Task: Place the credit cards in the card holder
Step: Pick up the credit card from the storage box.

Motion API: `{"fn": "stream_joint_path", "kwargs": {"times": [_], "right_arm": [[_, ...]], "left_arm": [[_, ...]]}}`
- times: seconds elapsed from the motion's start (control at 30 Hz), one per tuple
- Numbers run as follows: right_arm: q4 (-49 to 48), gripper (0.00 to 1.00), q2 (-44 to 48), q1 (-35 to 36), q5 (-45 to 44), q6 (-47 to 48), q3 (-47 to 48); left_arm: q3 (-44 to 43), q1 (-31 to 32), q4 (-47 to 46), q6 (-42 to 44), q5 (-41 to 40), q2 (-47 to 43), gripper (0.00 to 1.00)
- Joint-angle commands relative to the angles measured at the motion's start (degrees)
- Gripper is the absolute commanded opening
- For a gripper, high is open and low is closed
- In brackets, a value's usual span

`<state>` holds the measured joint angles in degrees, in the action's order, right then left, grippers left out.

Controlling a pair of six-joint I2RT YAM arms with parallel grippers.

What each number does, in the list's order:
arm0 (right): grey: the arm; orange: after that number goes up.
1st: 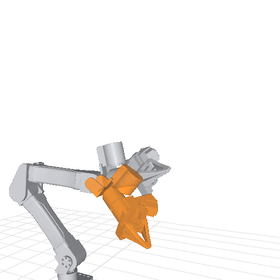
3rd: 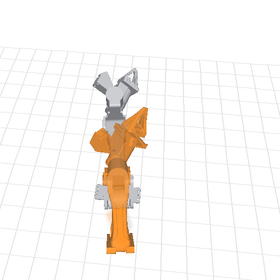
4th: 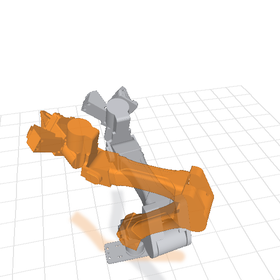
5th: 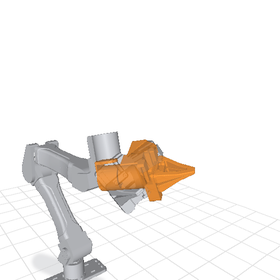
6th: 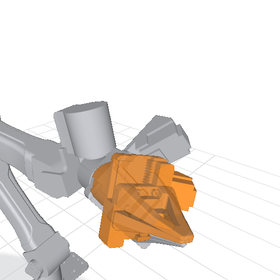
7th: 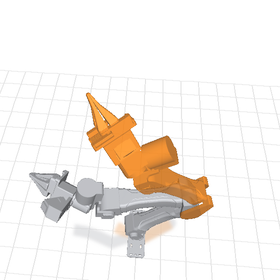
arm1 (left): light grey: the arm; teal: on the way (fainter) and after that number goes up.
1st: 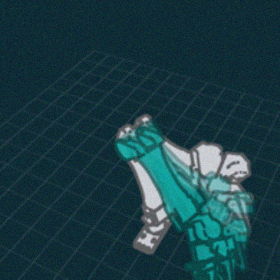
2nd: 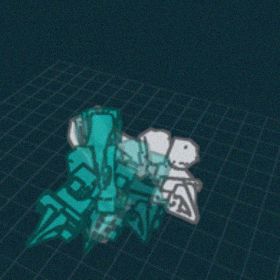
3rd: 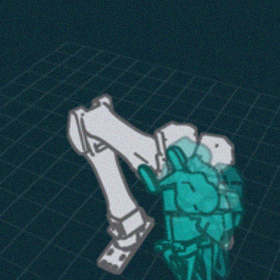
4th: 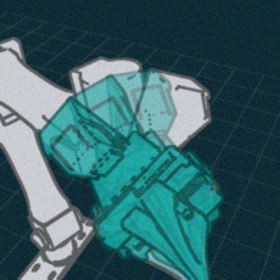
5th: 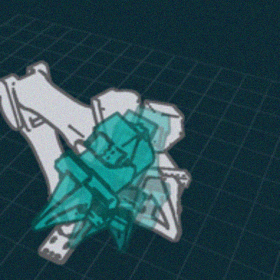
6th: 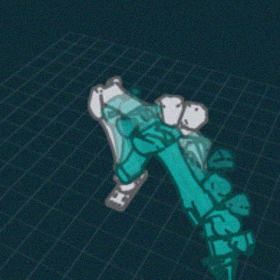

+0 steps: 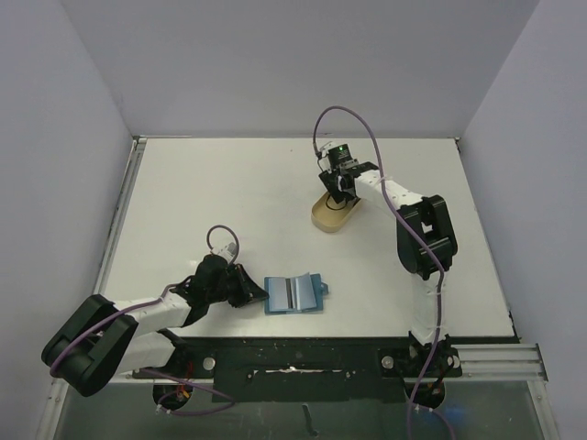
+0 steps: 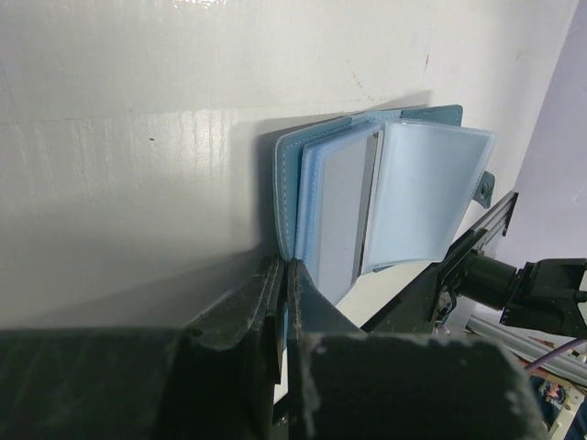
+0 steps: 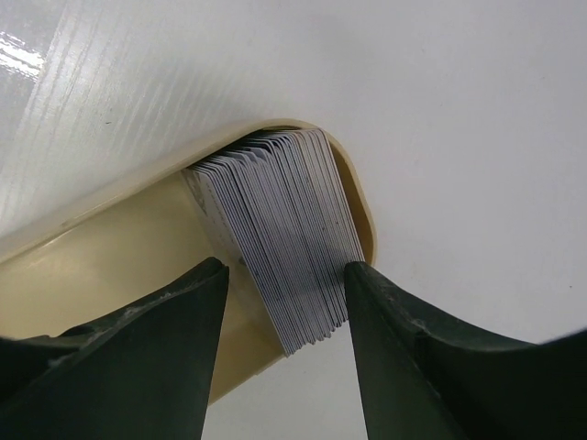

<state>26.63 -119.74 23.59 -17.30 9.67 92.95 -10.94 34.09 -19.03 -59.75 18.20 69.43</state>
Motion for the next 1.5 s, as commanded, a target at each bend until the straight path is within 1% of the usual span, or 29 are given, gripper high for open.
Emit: {"fn": "stream_joint_path", "kwargs": {"times": [0.0,0.03,0.33,0.57,0.7,0.93,1.1,1.27,1.4,1.47], "right_arm": [[-2.4,0.53,0.1,0.1,-4.4,2.7,2.0],[-2.5,0.52,0.0,0.1,-4.8,2.7,2.0],[-3.3,0.35,0.7,0.2,-5.8,3.5,1.8],[-3.1,0.3,1.8,0.2,-5.9,3.4,1.9],[-2.5,0.25,2.1,0.2,-6.4,3.7,2.9],[-0.8,0.12,3.1,0.3,-5.9,3.7,3.8],[1.4,0.07,5.4,1.1,-2.3,1.4,2.8],[2.6,0.0,9.4,1.6,2.5,-1.7,-0.3],[3.8,0.0,13.1,1.7,4.0,-4.9,-2.2],[4.3,0.0,15.4,1.8,4.9,-6.3,-3.3]], "left_arm": [[-1.4,0.1,-0.6,0.8,0.4,-1.2,0.0],[-1.4,0.1,-0.5,0.8,0.3,-1.3,0.0],[-0.9,0.1,-0.3,0.6,-0.1,-1.7,0.0],[-0.1,0.1,-0.3,0.3,-0.3,-2.7,0.0],[-0.2,0.0,0.5,0.3,-0.6,-3.6,0.0],[-0.4,0.0,1.7,0.4,-1.3,-4.4,0.0],[-1.4,-0.1,3.5,0.7,-1.9,-4.5,0.0],[-1.7,-0.2,5.1,0.6,-2.6,-5.8,0.14],[-2.3,-0.2,6.4,0.3,-3.2,-6.7,0.27],[-3.0,-0.3,7.7,0.3,-3.3,-7.2,0.31]]}}
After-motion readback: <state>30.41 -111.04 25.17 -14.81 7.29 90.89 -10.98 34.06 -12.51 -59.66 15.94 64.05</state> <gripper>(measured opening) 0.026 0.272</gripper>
